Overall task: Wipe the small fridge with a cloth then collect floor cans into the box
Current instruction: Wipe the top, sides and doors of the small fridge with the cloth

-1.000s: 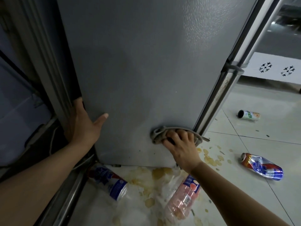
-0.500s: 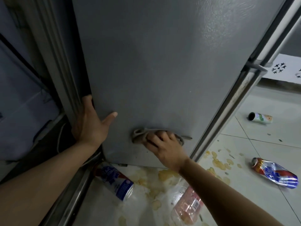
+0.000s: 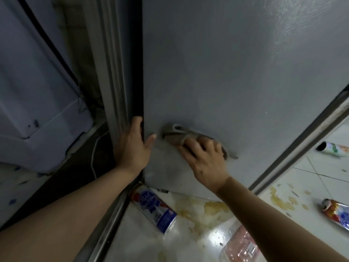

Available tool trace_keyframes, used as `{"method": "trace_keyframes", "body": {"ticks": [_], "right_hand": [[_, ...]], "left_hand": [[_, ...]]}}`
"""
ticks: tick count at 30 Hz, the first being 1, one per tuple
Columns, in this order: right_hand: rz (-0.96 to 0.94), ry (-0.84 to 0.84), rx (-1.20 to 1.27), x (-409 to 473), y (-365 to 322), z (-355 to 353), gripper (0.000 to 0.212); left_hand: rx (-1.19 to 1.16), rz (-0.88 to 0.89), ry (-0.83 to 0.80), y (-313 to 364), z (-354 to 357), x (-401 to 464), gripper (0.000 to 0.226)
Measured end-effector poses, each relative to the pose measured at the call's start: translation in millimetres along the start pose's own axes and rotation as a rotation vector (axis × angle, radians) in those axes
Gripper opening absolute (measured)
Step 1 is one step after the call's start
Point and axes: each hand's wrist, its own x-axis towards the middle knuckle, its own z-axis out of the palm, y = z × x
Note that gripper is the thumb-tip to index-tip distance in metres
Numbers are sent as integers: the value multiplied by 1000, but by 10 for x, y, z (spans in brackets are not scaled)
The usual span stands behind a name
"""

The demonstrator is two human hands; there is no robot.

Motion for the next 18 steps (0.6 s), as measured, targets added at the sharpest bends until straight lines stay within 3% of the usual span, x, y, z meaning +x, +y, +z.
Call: {"method": "trace_keyframes", "body": {"ticks": [2,5,12,14,18], "right_hand": [[-133,-123,-30,-85,-135,69,41],[-149,-170,-35,-36,-182,17,42],[188,98,-1,605,-17,-170,45],[97,54,-30,499,-127,-54,46],[-221,-228,-75,185,-450,147,47]], "left_hand": [[3,10,-13,-15,-18,25,32],[25,15,-92,-91,-102,54,36],[-131,-12,-305,-222,-235,78,63],[-178,-26,-332,-258,-259,90,64],[-183,-29,-332,-315,-293,93,62]]}}
